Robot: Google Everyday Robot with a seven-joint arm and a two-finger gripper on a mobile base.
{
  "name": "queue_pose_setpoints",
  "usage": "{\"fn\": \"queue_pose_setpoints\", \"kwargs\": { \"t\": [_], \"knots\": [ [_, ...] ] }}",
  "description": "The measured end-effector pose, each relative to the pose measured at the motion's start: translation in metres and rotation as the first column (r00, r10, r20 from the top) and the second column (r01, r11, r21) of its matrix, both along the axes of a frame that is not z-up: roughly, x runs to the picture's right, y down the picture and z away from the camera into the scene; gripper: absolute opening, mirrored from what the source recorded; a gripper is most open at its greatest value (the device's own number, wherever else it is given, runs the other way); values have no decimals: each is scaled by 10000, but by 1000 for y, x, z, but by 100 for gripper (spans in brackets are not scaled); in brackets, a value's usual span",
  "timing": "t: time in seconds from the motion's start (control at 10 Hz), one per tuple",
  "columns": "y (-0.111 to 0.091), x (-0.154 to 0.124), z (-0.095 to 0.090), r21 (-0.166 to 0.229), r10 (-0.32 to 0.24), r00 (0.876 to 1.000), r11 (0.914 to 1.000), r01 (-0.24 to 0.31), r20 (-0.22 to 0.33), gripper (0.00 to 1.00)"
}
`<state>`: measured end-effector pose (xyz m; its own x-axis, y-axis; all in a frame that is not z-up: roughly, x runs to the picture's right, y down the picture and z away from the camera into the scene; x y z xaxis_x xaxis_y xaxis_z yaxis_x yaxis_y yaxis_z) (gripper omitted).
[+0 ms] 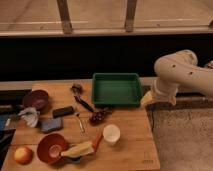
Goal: Place towel in red bowl
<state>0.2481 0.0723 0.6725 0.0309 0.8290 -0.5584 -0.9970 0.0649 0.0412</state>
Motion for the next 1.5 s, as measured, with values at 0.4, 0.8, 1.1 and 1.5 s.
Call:
{"fn": "queue_pose_setpoints", "kwargs": {
  "t": [0.4,0.8,1.1,1.5],
  "knots": [
    [0,0,0,0,0,10000,10000,0,0,80],
    [0,0,0,0,0,10000,10000,0,0,80],
    [0,0,0,0,0,10000,10000,0,0,80],
    [-16,-9,-2,755,-525,9986,9957,528,-51,80]
  ]
}}
